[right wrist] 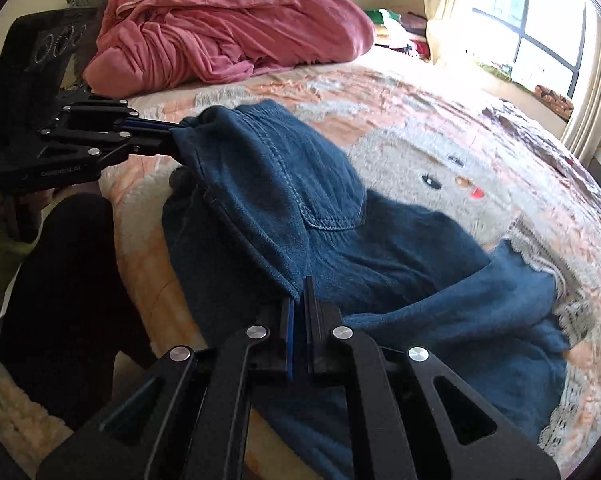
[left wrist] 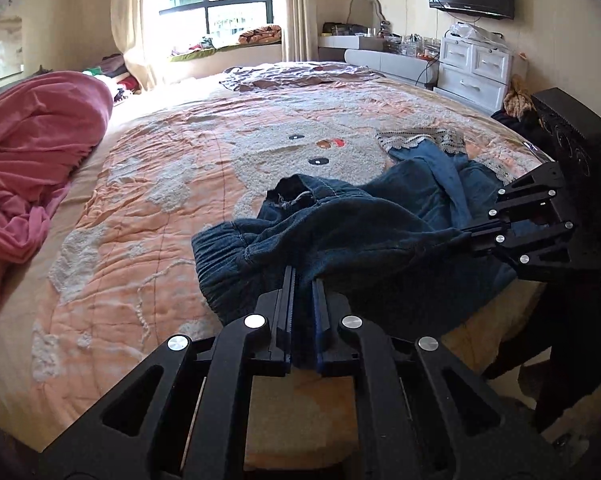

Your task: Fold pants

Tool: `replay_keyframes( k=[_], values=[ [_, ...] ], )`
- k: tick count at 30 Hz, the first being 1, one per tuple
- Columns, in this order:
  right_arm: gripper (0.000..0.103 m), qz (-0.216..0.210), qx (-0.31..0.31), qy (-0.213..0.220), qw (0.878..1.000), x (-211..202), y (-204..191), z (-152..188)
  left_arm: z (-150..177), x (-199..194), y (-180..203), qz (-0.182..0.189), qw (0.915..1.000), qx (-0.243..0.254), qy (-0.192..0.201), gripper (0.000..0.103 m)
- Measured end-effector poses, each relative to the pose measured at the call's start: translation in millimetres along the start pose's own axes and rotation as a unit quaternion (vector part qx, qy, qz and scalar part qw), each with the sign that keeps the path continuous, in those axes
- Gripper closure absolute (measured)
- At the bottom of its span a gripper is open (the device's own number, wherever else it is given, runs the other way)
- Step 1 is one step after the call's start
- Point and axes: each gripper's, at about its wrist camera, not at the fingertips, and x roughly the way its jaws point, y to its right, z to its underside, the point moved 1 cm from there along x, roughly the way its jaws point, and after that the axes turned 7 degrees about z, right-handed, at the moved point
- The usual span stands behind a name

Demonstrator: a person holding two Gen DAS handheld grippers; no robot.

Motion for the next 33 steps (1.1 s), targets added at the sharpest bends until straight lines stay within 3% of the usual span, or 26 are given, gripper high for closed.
replay_keyframes(
  k=[8,15,17,19,24,27,30,33],
  values=[
    [0.095,-0.019,-0.023,-0.044,0.999,12.5,-16.7,17.3,34.2,9.4,6.9,0.002,0.9989,-0.016,-0.044,0.100],
    [0.089,-0.034,-0.009,-0.044,0.998,12.4,-15.5,21.0,33.8,-3.6,3.6,0.018,0.9982,-0.048,-0.032,0.097],
    [0.089,-0.038,-0.009,-0.045,0.998,11.5,-16.4,22.3,33.4,-13.5,4.0,0.018,0.9979,-0.054,-0.030,0.082],
    [0.087,-0.041,-0.008,-0.044,0.998,10.5,-17.2,22.8,32.3,-27.9,3.1,0.013,0.9982,-0.056,-0.020,0.080],
    [0.078,-0.066,-0.004,-0.044,0.997,9.6,-21.7,22.0,0.9,-40.5,5.1,0.018,0.9968,-0.075,0.020,0.080],
    [0.076,-0.071,-0.001,-0.046,0.996,9.4,-22.0,21.5,-25.1,-17.7,11.2,0.067,0.9941,-0.079,0.032,0.080],
    [0.070,-0.109,0.040,-0.040,0.992,0.3,-9.9,16.8,-28.5,21.4,12.9,0.037,0.9960,-0.080,-0.017,0.081],
    [0.066,-0.139,0.087,-0.001,0.987,-18.7,11.8,11.4,-4.9,52.0,8.4,0.026,0.9925,-0.095,-0.073,0.081]
  ],
)
